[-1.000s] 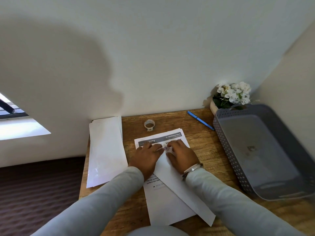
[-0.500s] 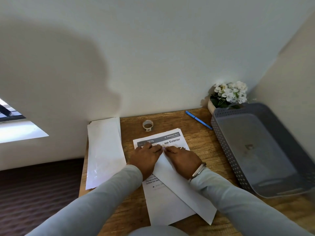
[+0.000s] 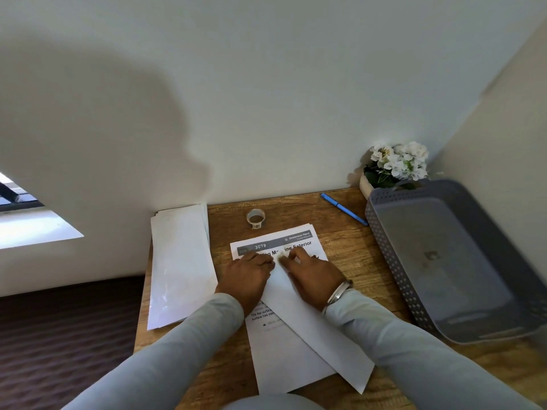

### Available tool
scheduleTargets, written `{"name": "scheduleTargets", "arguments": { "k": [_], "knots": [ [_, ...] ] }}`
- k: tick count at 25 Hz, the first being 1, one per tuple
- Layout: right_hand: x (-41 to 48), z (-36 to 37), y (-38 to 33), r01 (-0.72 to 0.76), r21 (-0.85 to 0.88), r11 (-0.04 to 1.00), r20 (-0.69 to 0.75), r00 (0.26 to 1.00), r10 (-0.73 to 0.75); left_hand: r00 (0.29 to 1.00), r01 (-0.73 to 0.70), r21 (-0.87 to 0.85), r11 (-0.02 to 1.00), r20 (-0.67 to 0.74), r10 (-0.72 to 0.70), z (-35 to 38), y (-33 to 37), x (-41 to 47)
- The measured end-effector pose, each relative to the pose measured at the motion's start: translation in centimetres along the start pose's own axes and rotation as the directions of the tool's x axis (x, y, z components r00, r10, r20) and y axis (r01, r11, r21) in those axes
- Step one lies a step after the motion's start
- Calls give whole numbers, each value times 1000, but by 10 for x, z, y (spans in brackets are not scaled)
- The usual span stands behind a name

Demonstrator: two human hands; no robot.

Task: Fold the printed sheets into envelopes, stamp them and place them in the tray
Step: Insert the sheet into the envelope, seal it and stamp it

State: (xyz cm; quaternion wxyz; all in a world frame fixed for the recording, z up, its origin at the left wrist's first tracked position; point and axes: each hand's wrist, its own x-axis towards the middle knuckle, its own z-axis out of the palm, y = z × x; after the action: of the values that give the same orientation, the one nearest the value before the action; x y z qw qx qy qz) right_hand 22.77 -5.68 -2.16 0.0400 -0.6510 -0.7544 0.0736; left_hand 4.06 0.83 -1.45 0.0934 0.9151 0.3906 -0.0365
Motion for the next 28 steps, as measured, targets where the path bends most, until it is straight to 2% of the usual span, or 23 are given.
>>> {"name": "scheduleTargets", "arguments": {
  "k": [10, 22, 28],
  "knots": [
    [6, 0, -9, -160, 32, 987, 74, 985, 157, 999, 3, 6, 1000, 46, -3, 0, -4, 3],
    [-14, 1, 5, -29, 73, 997, 32, 999, 26, 998, 22, 8, 1000, 60, -23, 0, -2, 4],
    [-1, -5, -7, -95, 35, 995, 66, 994, 92, 999, 20, 5, 1000, 47, -21, -1, -2, 3]
  ]
}}
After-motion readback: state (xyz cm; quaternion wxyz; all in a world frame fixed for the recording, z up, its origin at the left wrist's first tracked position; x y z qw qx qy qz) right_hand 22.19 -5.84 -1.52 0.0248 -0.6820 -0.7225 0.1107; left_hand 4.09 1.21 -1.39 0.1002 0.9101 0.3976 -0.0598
